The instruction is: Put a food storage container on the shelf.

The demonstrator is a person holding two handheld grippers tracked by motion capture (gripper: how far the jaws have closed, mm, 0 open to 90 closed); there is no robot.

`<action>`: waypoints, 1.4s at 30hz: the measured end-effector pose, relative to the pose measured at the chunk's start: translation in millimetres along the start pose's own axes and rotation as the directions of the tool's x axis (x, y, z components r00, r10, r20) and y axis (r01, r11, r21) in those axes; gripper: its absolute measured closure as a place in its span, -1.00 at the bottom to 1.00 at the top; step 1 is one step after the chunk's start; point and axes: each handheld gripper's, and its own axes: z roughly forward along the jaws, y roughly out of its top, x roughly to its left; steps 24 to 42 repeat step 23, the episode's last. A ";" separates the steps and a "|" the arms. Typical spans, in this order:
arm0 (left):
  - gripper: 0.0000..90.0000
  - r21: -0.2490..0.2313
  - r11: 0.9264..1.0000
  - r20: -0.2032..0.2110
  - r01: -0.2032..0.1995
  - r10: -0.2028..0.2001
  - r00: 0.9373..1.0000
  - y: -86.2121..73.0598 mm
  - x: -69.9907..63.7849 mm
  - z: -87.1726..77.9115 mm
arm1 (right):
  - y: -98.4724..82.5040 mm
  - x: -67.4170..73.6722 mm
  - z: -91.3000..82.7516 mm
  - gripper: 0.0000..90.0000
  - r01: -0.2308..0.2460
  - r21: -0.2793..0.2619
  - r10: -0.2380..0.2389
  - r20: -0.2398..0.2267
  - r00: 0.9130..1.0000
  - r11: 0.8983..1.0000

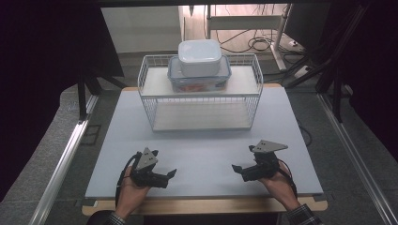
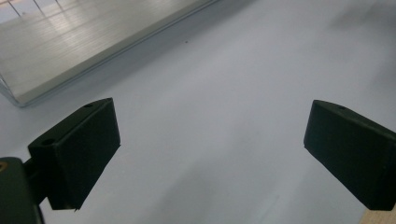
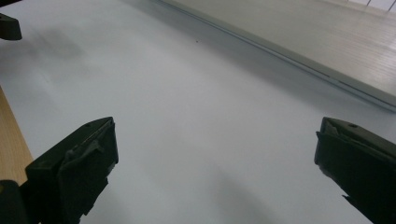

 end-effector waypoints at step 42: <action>-0.94 0.127 0.992 0.048 0.019 -0.025 0.999 -10.4 3.8 19.9 | -22.1 2.2 19.8 -1.00 0.004 0.112 -0.004 0.002 1.000 0.994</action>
